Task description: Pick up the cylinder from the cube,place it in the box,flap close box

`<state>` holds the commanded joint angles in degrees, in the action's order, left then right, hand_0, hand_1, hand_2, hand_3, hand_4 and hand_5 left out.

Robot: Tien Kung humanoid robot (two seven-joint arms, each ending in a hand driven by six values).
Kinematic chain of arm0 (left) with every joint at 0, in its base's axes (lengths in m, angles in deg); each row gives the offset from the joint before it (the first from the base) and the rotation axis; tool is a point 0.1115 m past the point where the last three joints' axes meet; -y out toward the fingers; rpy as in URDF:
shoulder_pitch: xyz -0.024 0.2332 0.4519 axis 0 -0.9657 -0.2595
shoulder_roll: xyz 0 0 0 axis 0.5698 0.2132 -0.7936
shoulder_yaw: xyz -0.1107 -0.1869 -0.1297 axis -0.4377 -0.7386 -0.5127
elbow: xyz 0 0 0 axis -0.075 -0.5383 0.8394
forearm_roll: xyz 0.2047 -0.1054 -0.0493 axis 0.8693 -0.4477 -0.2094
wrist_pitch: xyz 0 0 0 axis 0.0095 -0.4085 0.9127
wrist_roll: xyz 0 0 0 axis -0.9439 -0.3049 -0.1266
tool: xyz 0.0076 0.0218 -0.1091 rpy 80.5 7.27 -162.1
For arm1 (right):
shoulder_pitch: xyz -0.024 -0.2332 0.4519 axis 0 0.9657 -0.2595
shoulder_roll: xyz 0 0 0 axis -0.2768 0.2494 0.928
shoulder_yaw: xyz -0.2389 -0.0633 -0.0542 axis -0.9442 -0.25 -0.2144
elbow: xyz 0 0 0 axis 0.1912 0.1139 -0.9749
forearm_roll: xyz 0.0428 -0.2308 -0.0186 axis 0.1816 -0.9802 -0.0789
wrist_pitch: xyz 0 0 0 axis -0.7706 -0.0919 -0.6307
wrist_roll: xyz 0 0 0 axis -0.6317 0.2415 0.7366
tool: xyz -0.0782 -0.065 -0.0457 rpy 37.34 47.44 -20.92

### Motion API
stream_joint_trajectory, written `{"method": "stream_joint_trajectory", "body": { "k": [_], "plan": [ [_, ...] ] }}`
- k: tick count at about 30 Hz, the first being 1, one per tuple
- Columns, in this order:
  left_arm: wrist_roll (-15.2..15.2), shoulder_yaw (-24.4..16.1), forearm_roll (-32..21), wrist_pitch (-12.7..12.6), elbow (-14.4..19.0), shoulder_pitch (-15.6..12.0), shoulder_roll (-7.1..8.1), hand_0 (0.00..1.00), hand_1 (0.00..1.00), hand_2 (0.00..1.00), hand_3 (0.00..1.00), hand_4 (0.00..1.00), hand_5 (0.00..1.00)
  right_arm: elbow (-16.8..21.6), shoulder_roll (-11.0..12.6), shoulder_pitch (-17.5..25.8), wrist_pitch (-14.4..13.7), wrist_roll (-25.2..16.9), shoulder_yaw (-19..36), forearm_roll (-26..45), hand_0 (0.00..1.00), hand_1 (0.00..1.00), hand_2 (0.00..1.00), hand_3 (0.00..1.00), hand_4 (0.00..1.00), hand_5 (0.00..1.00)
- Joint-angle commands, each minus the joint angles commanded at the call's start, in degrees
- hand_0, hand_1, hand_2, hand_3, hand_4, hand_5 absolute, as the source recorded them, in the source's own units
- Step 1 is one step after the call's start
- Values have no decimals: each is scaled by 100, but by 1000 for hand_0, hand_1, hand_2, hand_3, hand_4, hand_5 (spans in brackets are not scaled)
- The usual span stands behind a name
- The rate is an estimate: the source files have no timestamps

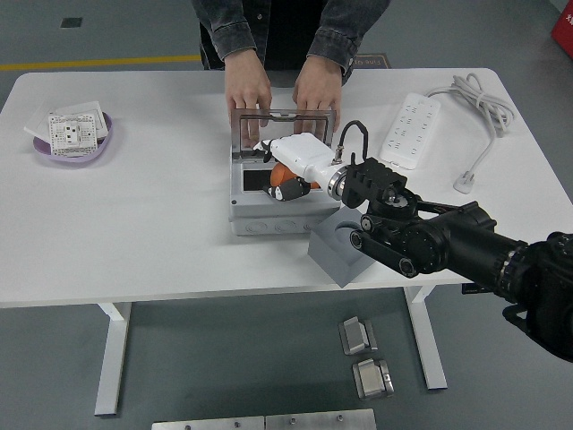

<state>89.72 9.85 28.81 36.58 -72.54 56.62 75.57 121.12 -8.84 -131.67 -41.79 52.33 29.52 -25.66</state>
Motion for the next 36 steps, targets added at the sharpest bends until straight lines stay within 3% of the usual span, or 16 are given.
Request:
{"method": "stream_joint_trajectory", "body": {
  "k": [7,15,24,28,36],
  "plan": [
    [-2,-53,51,0,11,-12,-20,703,686,472,756,759,333,220,140,187,48,71,437,-158,757,690,702,818,897,227],
    [-4,-41,13,-2,-2,-49,-38,704,686,472,754,757,332,1240,678,703,369,442,1507,-654,759,694,700,811,911,251],
    [-6,5,-31,-4,-5,-27,-9,703,686,472,754,756,331,2252,1008,522,830,818,2435,-917,756,695,704,813,922,283],
    [-3,53,-68,-4,-4,-14,4,703,685,472,755,757,332,2101,972,264,858,795,2422,-790,754,695,714,821,929,308],
    [-1,132,-112,-5,-1,38,37,703,686,472,754,756,331,1108,623,-424,745,468,1672,31,750,695,726,823,924,316]
  ]
}}
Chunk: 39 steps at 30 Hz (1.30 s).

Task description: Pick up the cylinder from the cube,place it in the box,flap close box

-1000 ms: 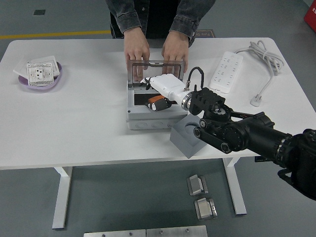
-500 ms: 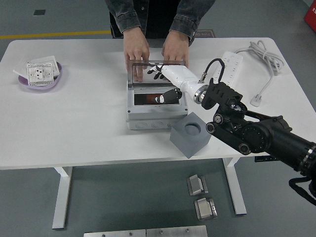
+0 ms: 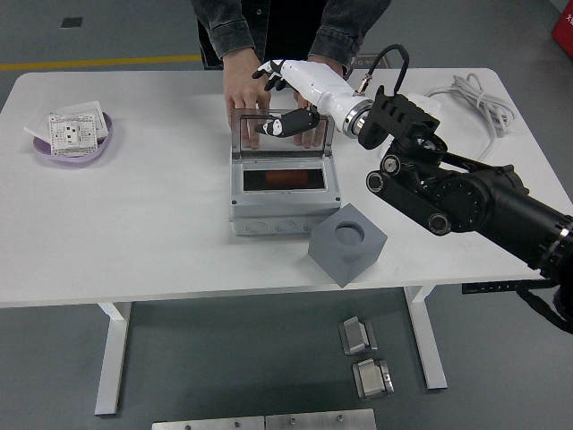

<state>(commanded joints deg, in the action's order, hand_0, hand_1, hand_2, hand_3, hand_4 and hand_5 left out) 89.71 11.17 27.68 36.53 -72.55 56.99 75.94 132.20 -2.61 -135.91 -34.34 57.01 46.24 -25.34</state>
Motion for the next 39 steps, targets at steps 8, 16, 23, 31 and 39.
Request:
{"method": "stream_joint_trajectory", "body": {
  "k": [8,16,23,31,39],
  "plan": [
    [2,26,5,0,6,54,42,703,686,471,753,756,331,-1053,-326,-462,-82,-236,-928,936,751,695,723,822,926,332],
    [2,-50,121,2,37,119,62,703,686,471,755,754,330,-1591,-417,-482,-151,-377,-1604,1519,752,687,723,817,936,356],
    [3,-108,170,2,43,86,44,703,686,471,754,755,330,-1245,-290,-319,-194,-344,-1410,1190,752,687,721,816,940,363],
    [-2,-220,275,2,59,91,31,703,686,470,754,753,329,-626,-115,-110,-216,-268,-1101,660,750,687,720,816,940,371],
    [-3,-191,217,-1,35,42,13,703,686,470,753,753,329,69,122,163,-281,-239,-960,334,738,673,715,814,947,403]
  ]
}}
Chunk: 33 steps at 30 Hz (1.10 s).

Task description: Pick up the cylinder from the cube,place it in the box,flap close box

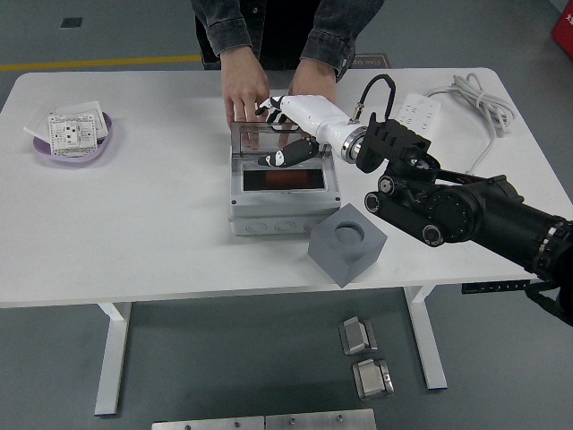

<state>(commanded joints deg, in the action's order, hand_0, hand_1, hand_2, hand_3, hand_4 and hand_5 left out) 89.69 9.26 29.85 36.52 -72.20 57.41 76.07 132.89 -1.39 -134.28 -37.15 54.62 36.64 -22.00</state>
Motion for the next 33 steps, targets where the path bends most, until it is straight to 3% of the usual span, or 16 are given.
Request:
{"method": "stream_joint_trajectory", "body": {
  "k": [13,25,33],
  "plan": [
    [-5,-71,-13,0,-12,-70,-36,703,686,471,753,752,328,1145,301,598,29,148,412,-590,726,653,707,811,943,420],
    [-5,-104,-12,1,-14,-90,-44,703,686,472,754,752,327,1430,418,895,42,193,563,-759,728,655,708,810,942,429],
    [-2,-111,-4,5,-17,-116,-59,703,686,472,753,752,328,1517,325,1264,25,196,998,-877,727,656,710,809,934,431]
  ]
}}
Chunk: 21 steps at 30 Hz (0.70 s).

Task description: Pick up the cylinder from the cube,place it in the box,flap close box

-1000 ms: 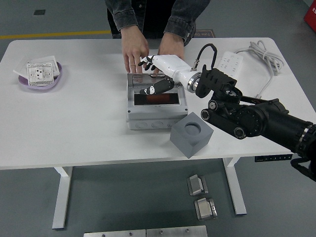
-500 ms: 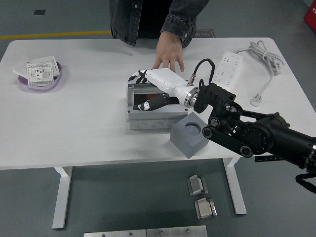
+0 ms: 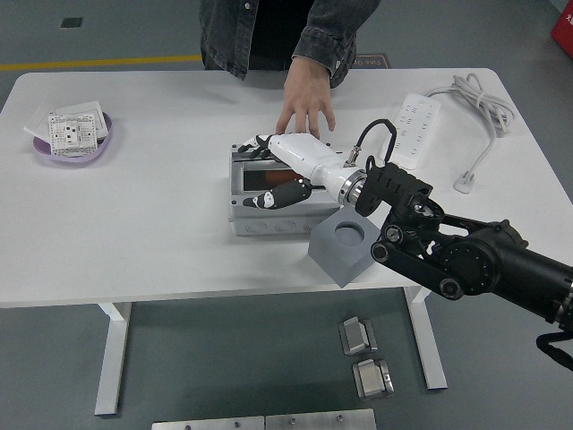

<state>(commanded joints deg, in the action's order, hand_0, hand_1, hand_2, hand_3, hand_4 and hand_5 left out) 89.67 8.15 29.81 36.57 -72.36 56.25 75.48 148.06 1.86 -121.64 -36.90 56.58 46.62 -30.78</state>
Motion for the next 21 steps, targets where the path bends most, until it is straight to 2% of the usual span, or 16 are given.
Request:
{"method": "stream_joint_trajectory", "body": {
  "k": [9,21],
  "plan": [
    [4,38,14,4,7,-22,-37,703,686,472,755,754,329,-50,-157,374,-41,-59,492,-111,733,656,709,811,927,436],
    [4,59,-9,2,8,-39,-56,704,686,472,755,756,329,-43,-12,580,-30,-79,761,-268,731,654,709,809,929,440]
  ]
}}
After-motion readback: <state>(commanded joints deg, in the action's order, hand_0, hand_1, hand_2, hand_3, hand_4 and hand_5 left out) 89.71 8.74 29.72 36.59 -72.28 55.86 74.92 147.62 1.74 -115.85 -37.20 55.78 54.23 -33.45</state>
